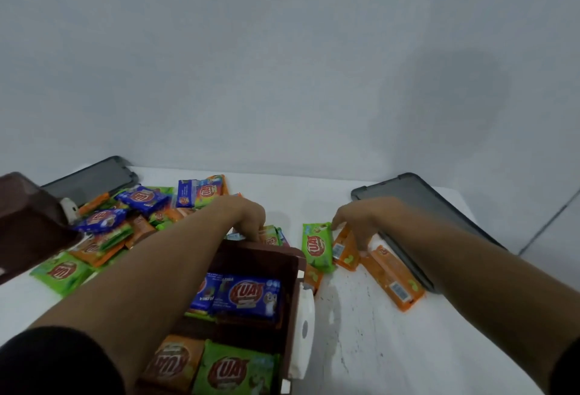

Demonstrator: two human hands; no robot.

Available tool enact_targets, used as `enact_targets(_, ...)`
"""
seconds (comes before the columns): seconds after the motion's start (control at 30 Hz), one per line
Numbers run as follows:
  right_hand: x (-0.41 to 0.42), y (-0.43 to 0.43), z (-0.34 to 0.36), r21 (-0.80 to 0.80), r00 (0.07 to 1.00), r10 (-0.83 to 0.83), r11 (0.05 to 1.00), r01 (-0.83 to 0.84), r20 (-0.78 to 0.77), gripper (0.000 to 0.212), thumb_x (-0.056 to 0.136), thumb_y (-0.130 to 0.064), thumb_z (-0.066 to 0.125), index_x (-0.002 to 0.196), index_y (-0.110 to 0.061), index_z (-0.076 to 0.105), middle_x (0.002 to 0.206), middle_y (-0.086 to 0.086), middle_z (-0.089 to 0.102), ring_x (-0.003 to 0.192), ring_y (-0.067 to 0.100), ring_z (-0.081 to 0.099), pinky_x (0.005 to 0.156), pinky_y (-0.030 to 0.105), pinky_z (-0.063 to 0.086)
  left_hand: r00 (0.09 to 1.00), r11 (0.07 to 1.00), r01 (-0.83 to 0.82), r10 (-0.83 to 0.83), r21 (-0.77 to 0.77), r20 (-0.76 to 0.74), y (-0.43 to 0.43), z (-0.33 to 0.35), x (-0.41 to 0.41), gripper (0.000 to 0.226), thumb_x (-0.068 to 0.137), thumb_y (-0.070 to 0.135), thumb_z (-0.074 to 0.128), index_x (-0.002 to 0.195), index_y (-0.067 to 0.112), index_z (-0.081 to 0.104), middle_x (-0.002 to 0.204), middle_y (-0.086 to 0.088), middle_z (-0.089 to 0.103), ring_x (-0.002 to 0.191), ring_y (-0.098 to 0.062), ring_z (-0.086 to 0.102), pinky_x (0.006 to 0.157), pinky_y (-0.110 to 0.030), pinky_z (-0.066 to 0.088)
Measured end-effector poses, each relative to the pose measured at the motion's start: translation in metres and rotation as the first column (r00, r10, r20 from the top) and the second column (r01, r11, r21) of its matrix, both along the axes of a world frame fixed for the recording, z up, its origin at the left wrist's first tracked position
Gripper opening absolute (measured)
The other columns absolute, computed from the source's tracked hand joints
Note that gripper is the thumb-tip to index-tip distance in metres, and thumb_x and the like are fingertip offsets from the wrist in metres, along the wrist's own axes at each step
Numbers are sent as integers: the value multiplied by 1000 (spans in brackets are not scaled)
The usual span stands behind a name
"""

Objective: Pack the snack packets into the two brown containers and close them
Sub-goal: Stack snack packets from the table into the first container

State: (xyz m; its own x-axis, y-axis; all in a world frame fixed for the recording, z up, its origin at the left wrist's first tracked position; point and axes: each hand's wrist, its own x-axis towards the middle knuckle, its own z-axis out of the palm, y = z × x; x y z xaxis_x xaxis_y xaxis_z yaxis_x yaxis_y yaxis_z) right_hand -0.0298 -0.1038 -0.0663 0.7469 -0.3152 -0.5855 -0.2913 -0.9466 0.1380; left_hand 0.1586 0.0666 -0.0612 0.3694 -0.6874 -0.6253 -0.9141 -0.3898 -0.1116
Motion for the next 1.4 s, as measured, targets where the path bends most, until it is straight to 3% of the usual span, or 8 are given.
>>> enact_targets(0.2, 7, -6, 2, -10, 996, 60, 998, -60, 64, 43, 68, -21, 88, 102, -18, 62, 104, 1, 63, 91, 21, 56, 61, 29, 43, 999, 999, 35, -35, -42, -19, 3, -4, 4, 47, 88, 53, 69, 111, 13, 69, 109, -5, 66, 96, -22, 62, 77, -34, 50)
enact_targets(0.27, 9, -7, 6, 13, 993, 55, 998, -57, 109, 36, 72, -20, 84, 100, -20, 62, 99, 0, 62, 91, 22, 57, 65, 31, 45, 999, 998, 33, -35, -58, -34, 4, -4, 8, 46, 86, 54, 68, 110, 16, 68, 107, -3, 65, 95, -20, 61, 80, -35, 49)
enact_targets(0.43, 10, -2, 1, 23, 993, 87, 996, -85, -81, 78, 61, -37, 93, 127, -30, 52, 124, 0, 56, 108, 25, 58, 89, 44, 54, 998, 994, -13, 6, -111, -69, 9, 0, 11, 45, 84, 50, 70, 117, 19, 66, 110, 0, 66, 99, -18, 62, 90, -39, 53)
enact_targets(0.67, 4, 0, -1, 9, 997, 51, 999, -52, 57, 46, 67, -23, 86, 78, -23, 42, 81, -6, 50, 76, 17, 49, 66, 34, 49, 993, 982, -46, 25, -181, -113, 13, 13, 12, 48, 77, 46, 77, 116, 20, 67, 107, 0, 67, 97, -18, 63, 88, -41, 56)
enact_targets(0.83, 1, -1, 22, 155, 963, -36, 988, -6, 269, 37, 75, -13, 72, 75, -21, 36, 75, -5, 42, 63, 13, 34, 56, 29, 31, 996, 960, 1, -28, -281, -90, 17, 35, 11, 31, 79, 38, 76, 102, 19, 66, 90, 2, 63, 83, -16, 59, 66, -30, 42)
enact_targets(1.03, 3, 14, 53, 435, 872, -280, 896, 87, 402, 23, 78, -14, 72, 82, -12, 49, 71, -2, 57, 60, 13, 52, 58, 28, 43, 973, 912, -35, -62, -408, -223, 30, 68, 13, 29, 66, 42, 73, 89, 24, 68, 85, 3, 65, 81, -18, 61, 74, -37, 50)
enact_targets(1.2, 7, 46, 71, 642, 824, -420, 761, 92, 380, 27, 84, -9, 70, 107, -5, 57, 102, 12, 73, 87, 19, 75, 69, 41, 60, 834, 829, -289, -28, -479, -551, 58, 87, 15, 35, 66, 32, 64, 93, 12, 74, 89, -2, 72, 77, -18, 64, 69, -34, 51)
enact_targets(1.4, 8, 110, 92, 687, 788, -490, 716, 120, 373, 29, 89, -17, 71, 110, -17, 51, 91, 12, 66, 67, 13, 62, 53, 29, 44, 460, 833, -508, 46, -220, -887, 109, 98, 26, 41, 92, 38, 57, 102, -2, 60, 87, -19, 70, 59, -20, 59, 51, -27, 47)
